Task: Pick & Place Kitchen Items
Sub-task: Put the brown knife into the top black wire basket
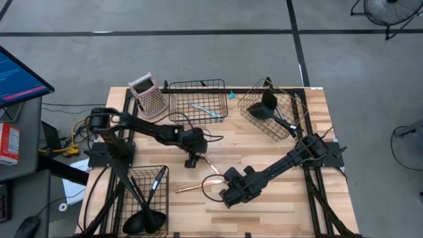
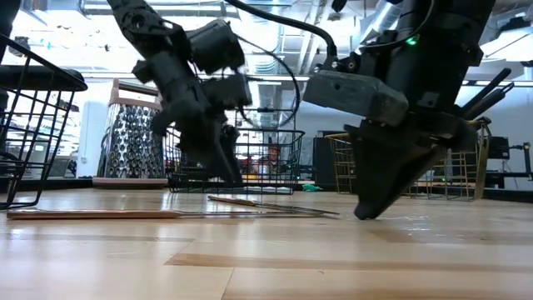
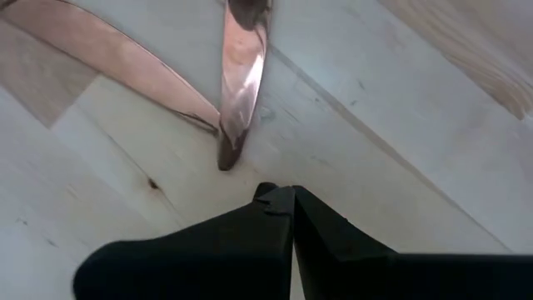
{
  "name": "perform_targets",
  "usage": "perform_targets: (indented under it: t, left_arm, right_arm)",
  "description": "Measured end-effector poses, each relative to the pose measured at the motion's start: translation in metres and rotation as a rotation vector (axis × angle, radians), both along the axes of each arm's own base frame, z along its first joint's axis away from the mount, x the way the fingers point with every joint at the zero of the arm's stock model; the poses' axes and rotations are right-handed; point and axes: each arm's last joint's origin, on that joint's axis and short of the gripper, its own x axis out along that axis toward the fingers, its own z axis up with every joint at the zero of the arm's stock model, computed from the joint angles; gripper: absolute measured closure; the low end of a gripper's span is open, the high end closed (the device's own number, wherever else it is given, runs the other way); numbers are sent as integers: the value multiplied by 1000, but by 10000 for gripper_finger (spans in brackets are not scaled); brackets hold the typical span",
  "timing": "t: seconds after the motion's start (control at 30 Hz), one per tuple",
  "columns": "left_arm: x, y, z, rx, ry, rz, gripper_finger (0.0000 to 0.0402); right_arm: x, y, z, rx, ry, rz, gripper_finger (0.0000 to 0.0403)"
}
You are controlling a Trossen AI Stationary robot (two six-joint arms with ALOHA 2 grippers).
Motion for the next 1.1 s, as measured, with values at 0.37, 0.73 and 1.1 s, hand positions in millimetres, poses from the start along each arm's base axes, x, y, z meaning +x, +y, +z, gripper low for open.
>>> perform_targets:
  t: [0.37,0.73,1.1]
  left_arm:
    - [-16,1,59,13,-171,-3,217]
    - [-20,4,58,-6,-137,-26,217]
    - [-20,3,58,-19,-135,-28,217]
  right_arm:
    - [-5,-2,0,-13,32,-49,403]
    - [-11,7,43,-8,-82,161,403]
    - [13,12,34,31,-201,284,403]
